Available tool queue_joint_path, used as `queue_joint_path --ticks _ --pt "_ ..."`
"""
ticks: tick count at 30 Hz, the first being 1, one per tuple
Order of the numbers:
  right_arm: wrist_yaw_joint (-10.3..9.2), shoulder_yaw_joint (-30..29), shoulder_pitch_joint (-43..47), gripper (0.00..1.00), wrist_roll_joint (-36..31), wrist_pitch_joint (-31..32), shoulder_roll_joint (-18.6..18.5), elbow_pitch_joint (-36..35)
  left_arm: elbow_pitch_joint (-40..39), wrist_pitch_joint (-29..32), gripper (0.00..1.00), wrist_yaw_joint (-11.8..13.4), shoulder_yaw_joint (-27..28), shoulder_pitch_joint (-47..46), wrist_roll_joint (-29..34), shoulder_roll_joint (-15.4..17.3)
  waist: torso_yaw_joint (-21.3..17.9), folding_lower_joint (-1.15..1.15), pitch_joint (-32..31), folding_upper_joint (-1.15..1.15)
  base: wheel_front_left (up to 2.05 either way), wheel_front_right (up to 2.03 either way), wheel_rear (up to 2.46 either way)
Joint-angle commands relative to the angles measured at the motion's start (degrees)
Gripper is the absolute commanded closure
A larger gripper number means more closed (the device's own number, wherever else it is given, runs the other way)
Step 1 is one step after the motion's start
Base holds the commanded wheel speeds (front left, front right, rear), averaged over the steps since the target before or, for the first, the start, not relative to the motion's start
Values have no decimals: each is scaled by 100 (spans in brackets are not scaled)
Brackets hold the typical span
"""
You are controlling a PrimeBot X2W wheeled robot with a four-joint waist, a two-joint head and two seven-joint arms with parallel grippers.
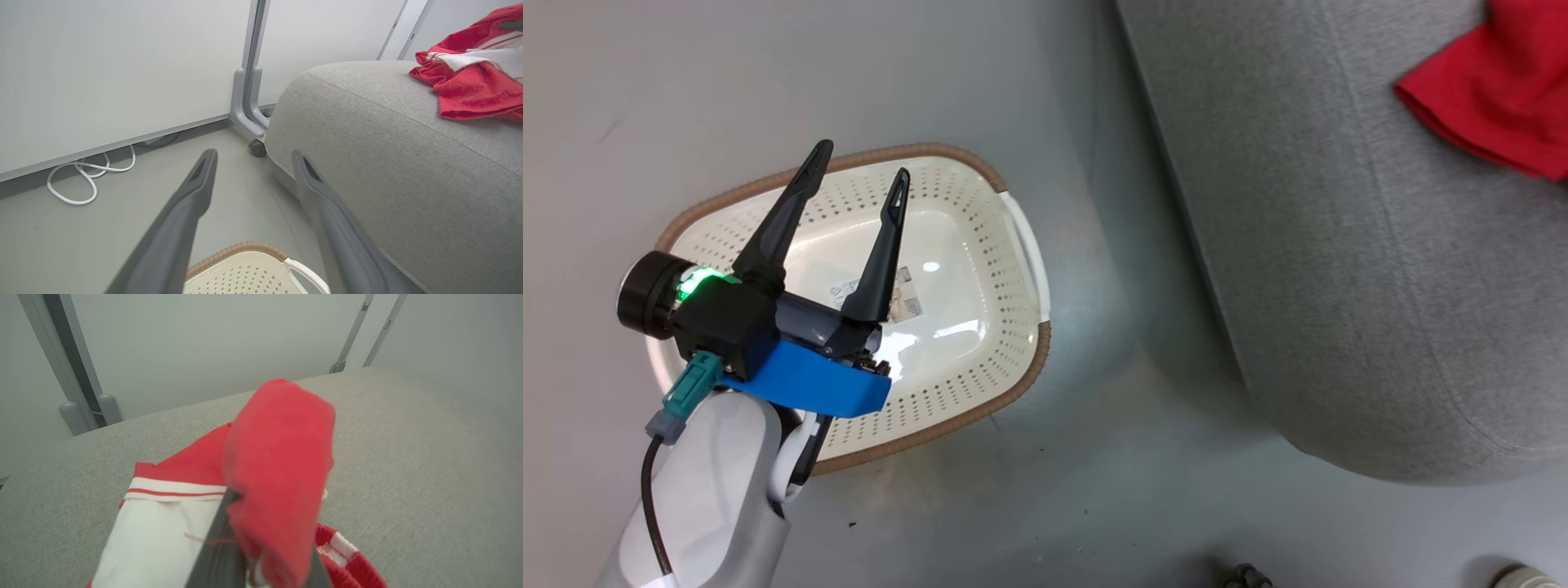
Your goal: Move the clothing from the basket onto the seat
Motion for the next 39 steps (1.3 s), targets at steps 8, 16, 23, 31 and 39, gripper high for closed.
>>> queue_joint_path --ticks 8,16,23,31,39 --pt "1 -227 118 100 -336 -297 127 406 9 -17 0 -1 68 -123 35 -136 209 -1 3 0 0 0 0" --pt "1 -174 281 0 -604 -513 189 572 124 -17 0 -1 100 39 -62 -366 298 -1 -522 0 0 0 0" --pt "1 141 854 0 -794 -747 293 500 301 -16 0 -1 178 411 -177 -642 463 -1 -1301 0 0 0 0" --pt "1 670 1909 0 -633 -926 757 126 681 -16 0 -1 625 1211 -304 -909 648 -1 -2477 0 0 0 0" --pt "1 1365 3176 0 -180 -899 1194 -687 1001 -17 0 -1 1018 1829 -289 -1121 925 -1 -3307 0 0 0 0"
